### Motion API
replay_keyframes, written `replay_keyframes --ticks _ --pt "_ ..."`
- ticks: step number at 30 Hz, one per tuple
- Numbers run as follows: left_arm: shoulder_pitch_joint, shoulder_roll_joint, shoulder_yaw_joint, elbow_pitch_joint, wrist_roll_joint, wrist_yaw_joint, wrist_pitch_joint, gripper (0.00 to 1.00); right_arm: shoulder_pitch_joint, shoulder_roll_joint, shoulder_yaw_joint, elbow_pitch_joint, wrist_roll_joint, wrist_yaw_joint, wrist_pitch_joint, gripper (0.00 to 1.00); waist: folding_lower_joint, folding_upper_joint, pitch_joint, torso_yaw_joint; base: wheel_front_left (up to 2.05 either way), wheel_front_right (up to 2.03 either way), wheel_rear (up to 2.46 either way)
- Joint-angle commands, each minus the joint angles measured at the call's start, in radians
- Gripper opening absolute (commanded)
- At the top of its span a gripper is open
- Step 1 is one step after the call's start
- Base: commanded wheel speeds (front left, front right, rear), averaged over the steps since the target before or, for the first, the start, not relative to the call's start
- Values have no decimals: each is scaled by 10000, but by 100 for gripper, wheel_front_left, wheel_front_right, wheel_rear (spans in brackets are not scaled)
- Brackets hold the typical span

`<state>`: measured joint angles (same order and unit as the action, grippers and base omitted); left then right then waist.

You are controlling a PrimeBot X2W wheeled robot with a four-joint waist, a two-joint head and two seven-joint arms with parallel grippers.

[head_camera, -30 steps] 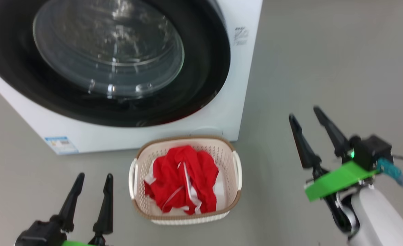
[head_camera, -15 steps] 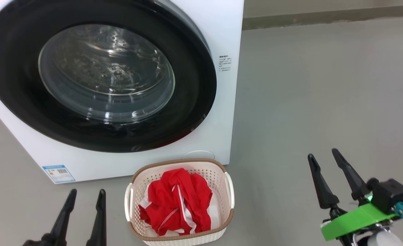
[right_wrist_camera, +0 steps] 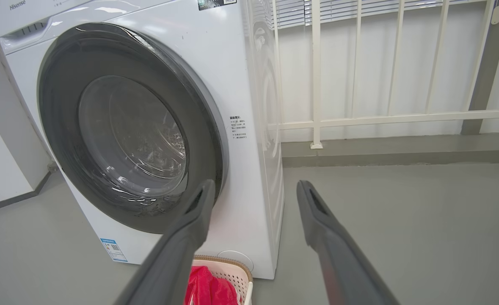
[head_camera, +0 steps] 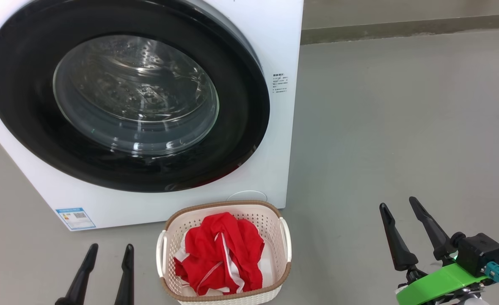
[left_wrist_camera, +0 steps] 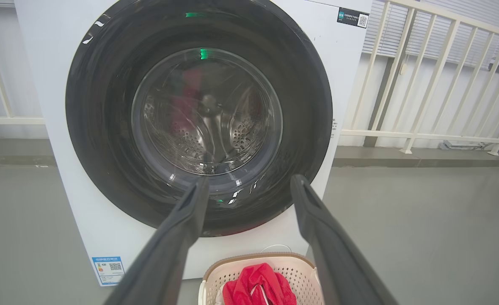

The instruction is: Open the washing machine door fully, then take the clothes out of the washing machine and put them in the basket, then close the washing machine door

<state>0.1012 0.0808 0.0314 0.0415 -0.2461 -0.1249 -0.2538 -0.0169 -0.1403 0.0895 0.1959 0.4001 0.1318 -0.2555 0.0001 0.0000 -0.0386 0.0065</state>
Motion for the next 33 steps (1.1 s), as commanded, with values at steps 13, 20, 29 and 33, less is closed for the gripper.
replay_keyframes --ticks 13,20,29,33 --pt "90 -83 -284 497 58 13 64 0 263 147 10 402 -17 0 7 0 0 0 22 35 0 0 0" --pt "107 -170 -298 843 -472 11 199 0 429 283 -21 707 447 0 140 0 13 0 27 31 0 0 0" --pt "-59 -161 -239 944 -1479 6 439 0 331 321 -159 692 1329 -1 396 0 1 0 64 24 0 0 0" --pt "-137 -158 -212 990 -1925 4 547 0 283 338 -223 688 1719 -2 511 0 0 0 77 21 0 0 0"
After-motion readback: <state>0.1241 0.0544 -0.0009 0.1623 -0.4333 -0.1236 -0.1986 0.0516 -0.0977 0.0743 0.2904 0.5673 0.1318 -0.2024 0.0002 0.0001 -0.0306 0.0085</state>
